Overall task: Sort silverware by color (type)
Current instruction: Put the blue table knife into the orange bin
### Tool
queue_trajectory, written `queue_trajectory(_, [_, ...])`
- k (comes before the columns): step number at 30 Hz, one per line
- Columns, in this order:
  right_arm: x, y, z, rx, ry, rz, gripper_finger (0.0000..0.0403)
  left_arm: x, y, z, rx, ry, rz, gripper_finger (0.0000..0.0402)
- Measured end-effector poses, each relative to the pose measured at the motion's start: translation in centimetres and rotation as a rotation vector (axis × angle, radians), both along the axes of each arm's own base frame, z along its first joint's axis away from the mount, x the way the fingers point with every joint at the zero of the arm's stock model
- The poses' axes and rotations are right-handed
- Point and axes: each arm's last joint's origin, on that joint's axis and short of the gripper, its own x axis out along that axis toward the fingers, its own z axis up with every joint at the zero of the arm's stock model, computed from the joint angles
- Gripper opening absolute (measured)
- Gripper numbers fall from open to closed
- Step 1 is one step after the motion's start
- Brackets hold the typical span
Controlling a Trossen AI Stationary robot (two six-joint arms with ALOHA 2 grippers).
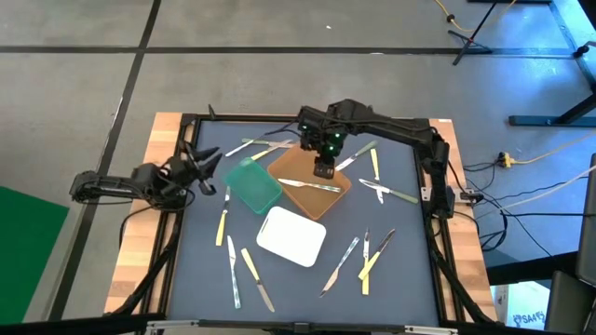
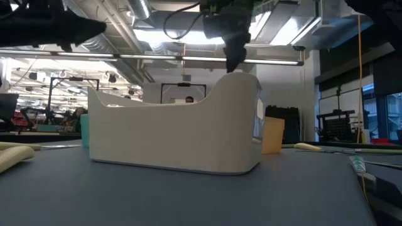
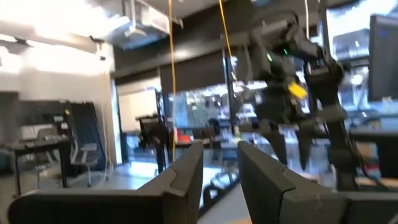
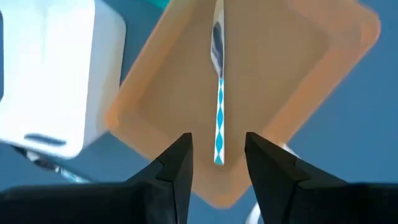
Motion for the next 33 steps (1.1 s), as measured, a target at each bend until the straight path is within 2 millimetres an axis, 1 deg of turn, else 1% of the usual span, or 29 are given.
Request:
queue_trajectory(3, [-1.0, 0.4, 1.2, -0.023, 0.006, -0.002, 0.0136, -0.2, 0.2, 0.5, -0.004, -0.026, 0.02, 0.0093])
queue_trajectory(6, [-1.9, 1.1, 2.8, -0.066, -0.033, 0.003, 0.0136, -0.2, 0.4, 1.3, -0.023, -0.048, 0.037, 0.0093])
queue_trajectory(9, [-2.8, 2.0, 4.3, -0.124, -0.069, 0.013, 0.0136, 0.1, 0.7, 2.1, -0.041, -0.034, 0.059, 0.0093])
queue_trajectory(13, [-4.0, 3.2, 5.5, -0.196, -0.088, 0.024, 0.0136, 1.1, 1.3, 3.1, -0.074, 0.024, 0.093, 0.0093])
queue_trajectory(17, [-5.4, 4.3, 5.9, -0.219, -0.09, 0.041, 0.0136, 2.8, 2.1, 4.1, -0.099, 0.114, 0.114, 0.0093])
queue_trajectory(21, [-6.6, 5.2, 5.6, -0.228, -0.14, 0.055, 0.0136, 4.8, 3.5, 5.4, -0.145, 0.225, 0.159, 0.0093])
queue_trajectory(24, [-7.7, 5.4, 4.6, -0.233, -0.172, 0.054, 0.0136, 6.2, 5.1, 6.2, -0.215, 0.357, 0.189, 0.0093])
queue_trajectory(28, [-9.5, 5.6, 2.7, -0.242, -0.214, 0.045, 0.0136, 7.6, 8.0, 6.8, -0.361, 0.539, 0.204, 0.0093])
queue_trajectory(33, [-10.8, 5.8, 0.8, -0.262, -0.33, 0.033, 0.0136, 8.4, 12.3, 6.5, -0.59, 0.743, 0.184, 0.0093])
